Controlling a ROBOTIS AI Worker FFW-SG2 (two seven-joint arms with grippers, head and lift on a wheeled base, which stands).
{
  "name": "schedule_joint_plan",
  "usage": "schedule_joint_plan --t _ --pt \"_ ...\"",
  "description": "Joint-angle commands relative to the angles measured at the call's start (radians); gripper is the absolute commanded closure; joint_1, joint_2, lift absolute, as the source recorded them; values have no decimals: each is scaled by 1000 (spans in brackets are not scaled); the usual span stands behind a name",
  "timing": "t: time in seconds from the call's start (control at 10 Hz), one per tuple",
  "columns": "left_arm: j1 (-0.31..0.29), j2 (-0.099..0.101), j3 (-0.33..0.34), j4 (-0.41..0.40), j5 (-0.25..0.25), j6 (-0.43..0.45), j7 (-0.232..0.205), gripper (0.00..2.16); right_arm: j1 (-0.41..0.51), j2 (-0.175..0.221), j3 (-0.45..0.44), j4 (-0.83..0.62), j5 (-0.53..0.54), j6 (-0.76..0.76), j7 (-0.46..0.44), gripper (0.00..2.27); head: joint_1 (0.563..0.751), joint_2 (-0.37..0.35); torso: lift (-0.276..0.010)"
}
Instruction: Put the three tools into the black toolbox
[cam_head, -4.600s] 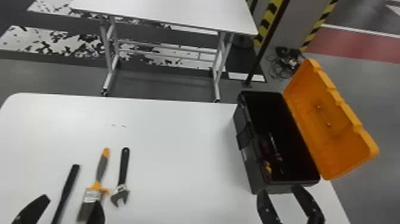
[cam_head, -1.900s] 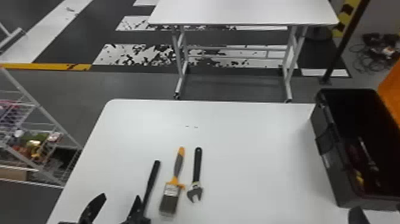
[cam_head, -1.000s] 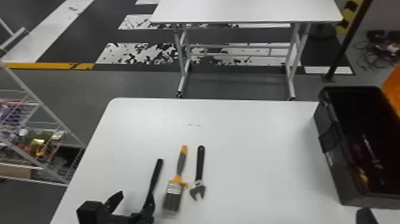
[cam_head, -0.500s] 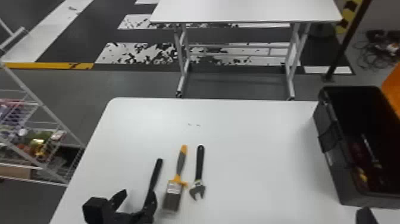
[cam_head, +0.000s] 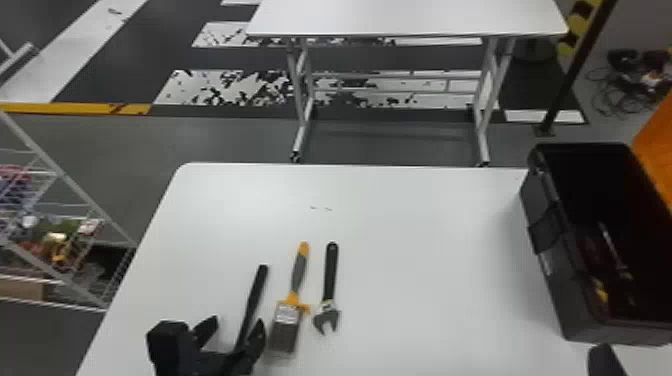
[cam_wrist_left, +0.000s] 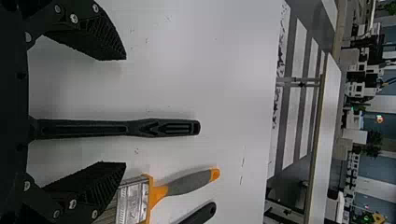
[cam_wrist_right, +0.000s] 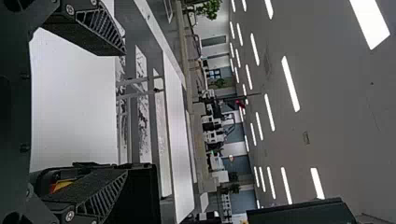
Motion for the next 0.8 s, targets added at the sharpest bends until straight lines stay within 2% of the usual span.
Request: schedule_joint_plan --t 0.0,0.1,0.2,0.3,0.5,0.6,0.7 --pt "-7 1 -11 -1 -2 15 -10 367 0 0 -2 0 0 0 0 107 695 89 -51" --pt "-9 1 -15 -4 -3 21 -15 795 0 0 -2 0 0 0 0 107 695 72 -51" --pt "-14 -1 -15 -9 0 64 -2 1487 0 0 -3 0 0 0 0 107 695 64 -51" --pt "-15 -1 -15 -12 12 86 10 1895 0 0 -3 0 2 0 0 107 695 58 -51" --pt "-15 -1 -15 -15 28 89 18 1919 -3 0 -3 0 2 3 0 107 695 62 -51" --pt "-9 -2 -14 -24 43 86 19 2142 -5 0 -3 0 2 6 0 107 695 63 -51" --pt "0 -4 -15 -44 46 86 19 2142 -5 0 -2 0 2 6 0 107 695 63 -51"
